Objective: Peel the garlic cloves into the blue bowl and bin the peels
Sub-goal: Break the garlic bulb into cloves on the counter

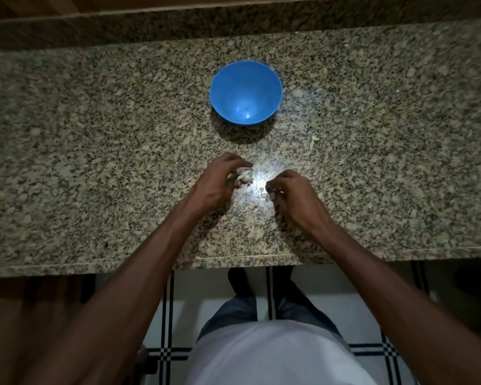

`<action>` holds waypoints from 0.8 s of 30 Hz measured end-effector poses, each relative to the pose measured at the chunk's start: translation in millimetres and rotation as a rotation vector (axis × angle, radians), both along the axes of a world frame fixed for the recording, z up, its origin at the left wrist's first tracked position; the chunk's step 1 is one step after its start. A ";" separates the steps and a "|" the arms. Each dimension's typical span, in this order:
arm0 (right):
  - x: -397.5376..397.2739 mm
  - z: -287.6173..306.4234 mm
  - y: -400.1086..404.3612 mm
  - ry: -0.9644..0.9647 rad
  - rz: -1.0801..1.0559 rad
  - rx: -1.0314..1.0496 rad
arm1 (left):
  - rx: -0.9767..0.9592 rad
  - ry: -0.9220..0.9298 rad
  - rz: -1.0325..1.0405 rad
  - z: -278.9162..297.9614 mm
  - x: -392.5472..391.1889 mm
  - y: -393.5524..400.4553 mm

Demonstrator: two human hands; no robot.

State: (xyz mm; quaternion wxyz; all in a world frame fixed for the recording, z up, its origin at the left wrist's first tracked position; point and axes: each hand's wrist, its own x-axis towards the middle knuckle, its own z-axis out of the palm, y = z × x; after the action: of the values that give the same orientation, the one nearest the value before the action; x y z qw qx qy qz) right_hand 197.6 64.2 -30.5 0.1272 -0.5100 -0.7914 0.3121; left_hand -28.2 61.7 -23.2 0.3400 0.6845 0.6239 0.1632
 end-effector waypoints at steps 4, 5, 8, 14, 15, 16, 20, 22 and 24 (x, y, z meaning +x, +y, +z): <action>1.2 2.5 0.8 -0.053 -0.026 0.011 | 0.106 0.039 -0.115 -1.6 -5.3 6.2; -0.8 1.7 -2.1 -0.075 -0.009 0.015 | 0.136 0.043 -0.126 -3.0 -5.3 6.8; -7.9 1.0 -11.8 -0.065 0.038 -0.004 | 0.168 0.020 -0.031 -8.8 -6.4 6.3; -9.0 13.9 1.9 0.058 -0.137 -0.016 | 0.174 -0.060 0.180 -9.3 -15.7 13.0; -7.5 15.9 13.6 0.069 -0.181 -0.010 | 0.152 -0.075 0.220 -8.2 -16.7 13.2; -5.8 18.3 27.1 0.069 -0.208 -0.003 | 0.143 -0.080 0.255 -7.6 -17.4 12.1; -8.2 13.1 68.6 -0.123 -0.097 0.039 | 0.138 -0.027 0.406 -10.7 -19.0 -8.6; -16.4 10.7 62.9 -0.186 -0.013 0.047 | 0.142 0.017 0.426 -14.0 -16.9 -24.6; -19.2 5.1 35.7 -0.196 0.075 0.112 | 0.130 0.065 0.374 -18.8 -13.4 -38.5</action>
State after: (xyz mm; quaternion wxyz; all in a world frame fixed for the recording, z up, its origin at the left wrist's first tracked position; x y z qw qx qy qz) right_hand 178.4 99.9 -25.5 0.0655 -0.5003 -0.8347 0.2207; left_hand -41.6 23.2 -42.0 0.2386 0.5822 0.7389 0.2411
